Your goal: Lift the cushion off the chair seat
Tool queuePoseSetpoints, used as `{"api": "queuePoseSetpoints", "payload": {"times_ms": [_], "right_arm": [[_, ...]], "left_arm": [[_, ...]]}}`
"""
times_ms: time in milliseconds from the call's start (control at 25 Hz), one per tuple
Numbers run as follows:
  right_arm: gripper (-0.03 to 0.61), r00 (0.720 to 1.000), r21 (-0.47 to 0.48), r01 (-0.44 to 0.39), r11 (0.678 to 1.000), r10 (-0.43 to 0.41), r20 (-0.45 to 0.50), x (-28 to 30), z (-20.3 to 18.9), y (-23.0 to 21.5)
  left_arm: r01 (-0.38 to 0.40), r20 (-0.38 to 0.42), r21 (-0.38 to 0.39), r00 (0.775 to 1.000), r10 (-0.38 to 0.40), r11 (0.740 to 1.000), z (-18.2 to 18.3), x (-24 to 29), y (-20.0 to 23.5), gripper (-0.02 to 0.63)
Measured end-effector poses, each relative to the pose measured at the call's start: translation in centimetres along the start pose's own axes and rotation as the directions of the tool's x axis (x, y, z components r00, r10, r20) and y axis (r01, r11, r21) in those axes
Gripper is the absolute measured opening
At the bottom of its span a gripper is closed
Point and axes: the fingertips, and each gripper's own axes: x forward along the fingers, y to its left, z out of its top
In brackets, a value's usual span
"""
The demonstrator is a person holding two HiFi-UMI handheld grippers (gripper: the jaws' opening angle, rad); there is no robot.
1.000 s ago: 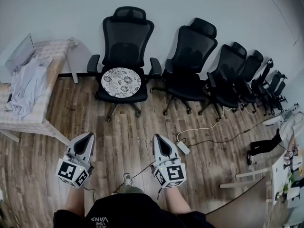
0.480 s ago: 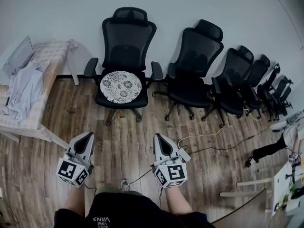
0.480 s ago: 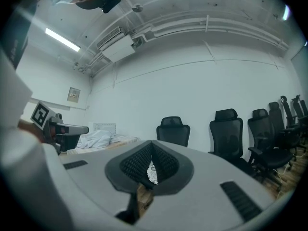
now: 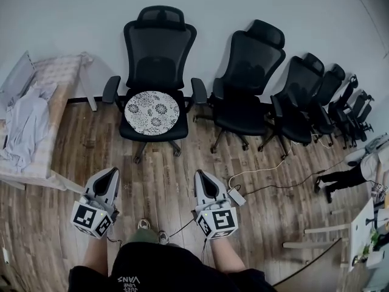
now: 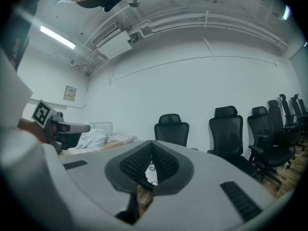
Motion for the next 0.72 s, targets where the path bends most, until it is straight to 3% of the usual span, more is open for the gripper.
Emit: {"api": "queuePoseSetpoints", "payload": {"times_ms": [720], "right_arm": [[0.017,1.000,0.000,0.026,1.000,-0.026,0.000,8.8,0.3,1.0]], "left_arm": [[0.051,-0.010,-0.007,0.999,-0.051,0.999,0.4,4.8,7.0,0.009]]}}
